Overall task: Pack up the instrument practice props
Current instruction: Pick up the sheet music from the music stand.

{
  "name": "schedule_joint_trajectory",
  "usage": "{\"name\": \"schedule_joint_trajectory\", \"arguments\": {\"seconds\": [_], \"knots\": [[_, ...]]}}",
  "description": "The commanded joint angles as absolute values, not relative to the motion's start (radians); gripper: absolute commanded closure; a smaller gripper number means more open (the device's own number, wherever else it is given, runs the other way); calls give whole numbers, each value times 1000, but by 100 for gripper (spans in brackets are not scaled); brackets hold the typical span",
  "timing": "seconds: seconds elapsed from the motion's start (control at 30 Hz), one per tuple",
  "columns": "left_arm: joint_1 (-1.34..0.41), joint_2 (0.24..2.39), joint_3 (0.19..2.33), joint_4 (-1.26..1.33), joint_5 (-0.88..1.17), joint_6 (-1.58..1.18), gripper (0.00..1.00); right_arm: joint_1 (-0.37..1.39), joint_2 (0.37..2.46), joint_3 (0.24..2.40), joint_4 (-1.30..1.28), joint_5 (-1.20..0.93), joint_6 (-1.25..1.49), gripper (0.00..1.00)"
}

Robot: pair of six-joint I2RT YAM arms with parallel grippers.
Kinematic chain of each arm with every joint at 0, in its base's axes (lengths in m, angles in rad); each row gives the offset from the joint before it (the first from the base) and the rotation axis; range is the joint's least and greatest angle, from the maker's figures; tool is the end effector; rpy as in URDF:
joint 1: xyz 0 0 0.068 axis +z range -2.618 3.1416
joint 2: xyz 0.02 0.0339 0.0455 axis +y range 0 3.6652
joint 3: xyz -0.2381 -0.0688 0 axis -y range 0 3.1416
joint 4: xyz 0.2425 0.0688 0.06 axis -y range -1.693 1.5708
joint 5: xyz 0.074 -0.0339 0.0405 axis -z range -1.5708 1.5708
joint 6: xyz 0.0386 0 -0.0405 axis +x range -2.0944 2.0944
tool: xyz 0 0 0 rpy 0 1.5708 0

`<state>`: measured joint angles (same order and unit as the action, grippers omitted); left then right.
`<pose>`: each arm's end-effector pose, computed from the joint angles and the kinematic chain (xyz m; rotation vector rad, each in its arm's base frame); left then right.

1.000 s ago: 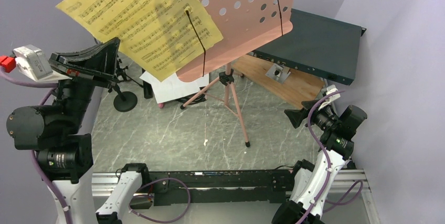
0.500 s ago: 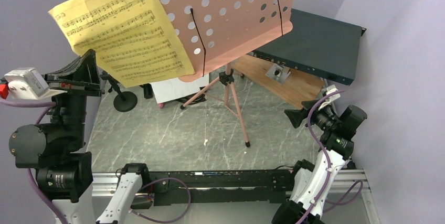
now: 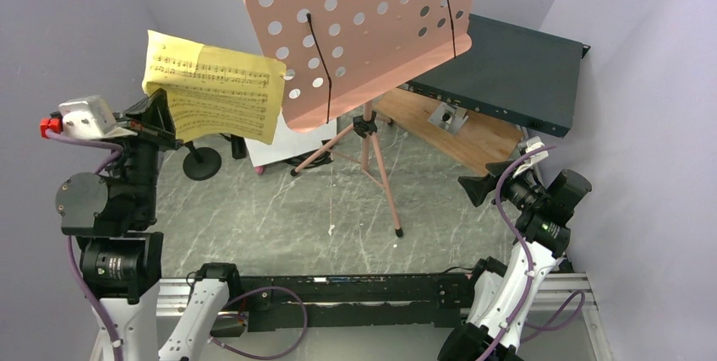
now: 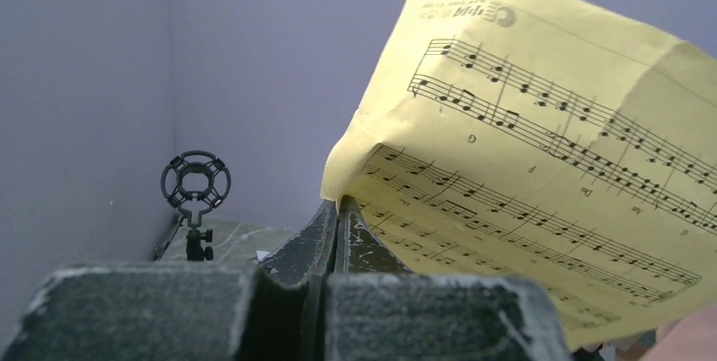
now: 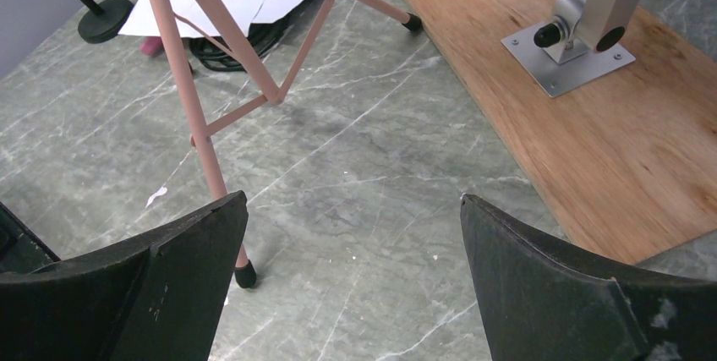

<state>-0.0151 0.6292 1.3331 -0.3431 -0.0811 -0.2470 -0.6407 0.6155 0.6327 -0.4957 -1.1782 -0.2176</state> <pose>0.0788 0.0019 0.4960 -0.2107 1.1947 -0.1801 0.1382 -0.0586 0.2743 -0.3095 1.7579 0.5866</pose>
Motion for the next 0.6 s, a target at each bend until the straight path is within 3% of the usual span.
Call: {"name": "schedule_joint_trajectory", "arguments": {"seconds": [0.0, 0.57], "knots": [[-18, 620, 1292, -303, -113, -215, 100, -638, 617, 638, -469, -1182, -236, 0], [-17, 702, 1105, -237, -121, -186, 100, -638, 614, 640, -474, -1185, -241, 1]]}}
